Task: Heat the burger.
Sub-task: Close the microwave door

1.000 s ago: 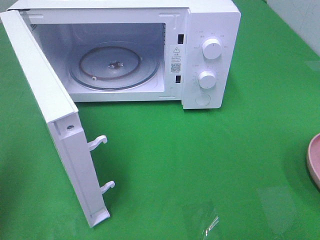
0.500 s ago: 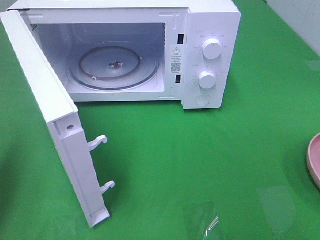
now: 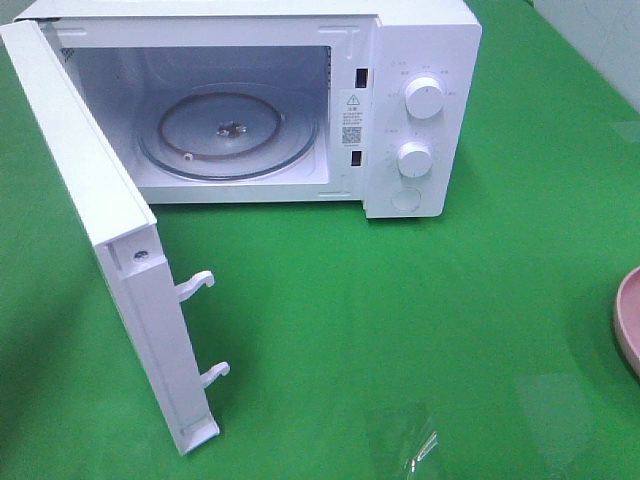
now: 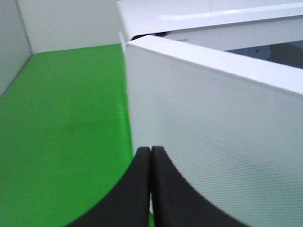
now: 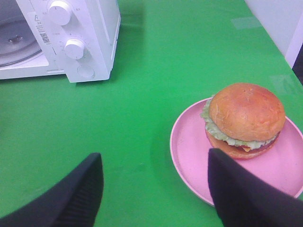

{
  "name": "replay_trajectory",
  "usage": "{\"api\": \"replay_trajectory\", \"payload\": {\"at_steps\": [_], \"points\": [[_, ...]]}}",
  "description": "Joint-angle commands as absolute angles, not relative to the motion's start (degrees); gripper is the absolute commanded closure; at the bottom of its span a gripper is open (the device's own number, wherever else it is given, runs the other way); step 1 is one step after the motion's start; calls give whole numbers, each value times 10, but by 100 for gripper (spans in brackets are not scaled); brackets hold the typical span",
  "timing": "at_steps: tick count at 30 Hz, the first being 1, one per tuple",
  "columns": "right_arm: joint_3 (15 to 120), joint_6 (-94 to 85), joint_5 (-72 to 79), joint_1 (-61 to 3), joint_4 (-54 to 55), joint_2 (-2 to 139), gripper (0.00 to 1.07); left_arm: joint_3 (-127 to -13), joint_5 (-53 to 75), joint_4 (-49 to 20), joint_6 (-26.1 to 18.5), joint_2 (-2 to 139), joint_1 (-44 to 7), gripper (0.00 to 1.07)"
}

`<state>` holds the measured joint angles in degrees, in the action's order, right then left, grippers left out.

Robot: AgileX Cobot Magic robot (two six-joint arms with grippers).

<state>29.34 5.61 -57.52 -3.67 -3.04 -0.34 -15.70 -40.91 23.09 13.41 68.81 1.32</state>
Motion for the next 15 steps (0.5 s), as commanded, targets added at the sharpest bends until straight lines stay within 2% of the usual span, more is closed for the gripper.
{"api": "replay_trajectory", "payload": {"at_steps": [1, 6, 10, 15], "points": [[291, 48, -575, -33, -29, -17, 44, -157, -482, 290, 177, 731, 14, 107], [291, 48, -575, -33, -29, -17, 44, -173, -482, 297, 184, 775, -5, 107], [291, 48, -575, -33, -29, -16, 44, -217, -469, 297, 179, 824, -62, 107], [291, 48, -575, -33, -29, -16, 44, -233, -462, 292, 179, 846, -74, 107]]}}
